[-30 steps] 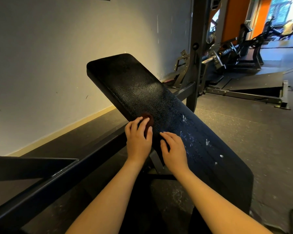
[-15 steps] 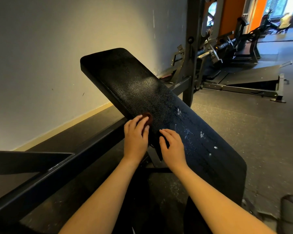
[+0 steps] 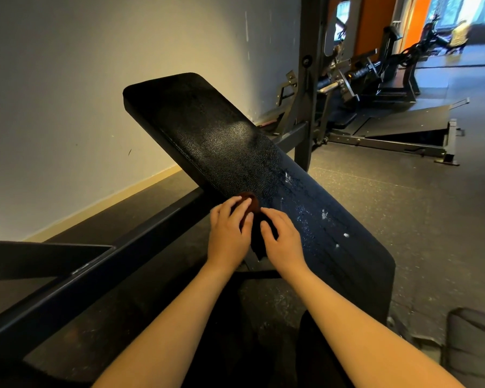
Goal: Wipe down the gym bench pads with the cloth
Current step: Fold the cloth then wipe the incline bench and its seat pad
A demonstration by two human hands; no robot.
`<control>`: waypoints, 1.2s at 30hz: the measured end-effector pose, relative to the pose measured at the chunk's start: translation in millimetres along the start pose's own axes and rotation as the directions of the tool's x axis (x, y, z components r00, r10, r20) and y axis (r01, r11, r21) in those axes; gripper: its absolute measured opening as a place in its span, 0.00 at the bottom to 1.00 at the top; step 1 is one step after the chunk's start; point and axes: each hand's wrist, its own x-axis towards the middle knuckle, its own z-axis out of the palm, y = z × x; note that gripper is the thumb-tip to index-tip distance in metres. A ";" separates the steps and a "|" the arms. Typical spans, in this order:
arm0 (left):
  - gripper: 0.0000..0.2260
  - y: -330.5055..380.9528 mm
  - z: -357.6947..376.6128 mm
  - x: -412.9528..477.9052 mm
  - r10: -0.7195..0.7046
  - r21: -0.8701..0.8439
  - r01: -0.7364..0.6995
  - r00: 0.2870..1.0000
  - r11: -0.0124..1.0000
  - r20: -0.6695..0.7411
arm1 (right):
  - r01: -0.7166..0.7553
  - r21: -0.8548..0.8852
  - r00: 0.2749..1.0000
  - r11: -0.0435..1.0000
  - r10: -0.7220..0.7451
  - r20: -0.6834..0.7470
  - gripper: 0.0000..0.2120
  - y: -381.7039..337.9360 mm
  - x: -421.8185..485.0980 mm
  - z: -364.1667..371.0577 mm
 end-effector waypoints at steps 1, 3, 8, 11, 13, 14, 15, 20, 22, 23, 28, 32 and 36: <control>0.18 -1.1 -4.4 7.5 0.004 0.012 -0.003 1.000 1.000 -0.017 | 0.001 0.002 1.000 1.000 -0.001 0.012 0.16 0.0 0.0 -2.2; 0.19 -2.2 -9.3 22.0 -0.016 0.027 0.017 0.999 1.000 -0.030 | -0.008 0.018 1.000 1.000 0.008 0.019 0.16 -0.8 -0.8 -5.4; 0.21 -2.0 1.5 25.7 -0.075 0.042 0.074 0.997 0.996 0.024 | -0.049 0.055 0.998 0.997 0.046 0.046 0.18 -3.7 -3.9 -7.4; 0.20 1.9 7.1 8.4 -0.069 -0.015 0.069 0.997 0.997 0.033 | -0.080 0.095 0.996 0.992 0.076 0.046 0.18 -5.1 -7.2 -8.4; 0.19 10.0 11.7 -6.1 -0.054 -0.051 0.057 0.996 0.997 0.064 | -0.094 0.109 0.995 0.990 0.090 0.042 0.18 -6.0 -10.9 -9.1; 0.18 14.5 14.1 -11.9 -0.055 -0.073 0.061 0.995 0.995 0.080 | -0.106 0.124 0.994 0.987 0.101 0.049 0.18 -6.6 -12.5 -9.7; 0.18 18.2 16.0 -15.9 -0.070 -0.102 0.080 0.993 0.992 0.093 | -0.123 0.142 0.992 0.982 0.115 0.059 0.19 -7.1 -14.0 -10.5; 0.20 31.6 10.4 -16.2 -0.114 -0.209 0.141 0.984 0.968 0.140 | -0.216 0.251 0.974 0.944 0.190 0.126 0.19 -19.0 -10.5 -19.2; 0.20 38.6 10.3 -15.2 -0.094 -0.258 0.134 0.982 0.957 0.161 | -0.204 0.271 0.978 0.941 0.185 0.094 0.20 -24.9 -8.5 -21.1; 0.20 42.9 11.3 -14.7 -0.085 -0.301 0.138 0.980 0.944 0.182 | -0.196 0.285 0.981 0.938 0.185 0.065 0.20 -26.8 -7.2 -22.0; 0.20 36.7 13.8 2.7 -0.046 -0.287 0.097 0.983 0.953 0.178 | -0.096 0.166 0.994 0.981 0.103 -0.036 0.18 -19.3 -0.7 -35.7; 0.16 12.1 16.8 32.3 0.125 -0.024 -0.126 0.992 0.992 -0.023 | -0.021 -0.007 0.988 1.000 0.020 -0.151 0.18 -4.9 12.7 -39.3; 0.20 2.3 32.8 45.9 0.184 0.187 -0.184 0.983 0.965 0.014 | 0.179 -0.249 0.981 0.952 -0.153 0.119 0.19 13.4 14.6 -13.5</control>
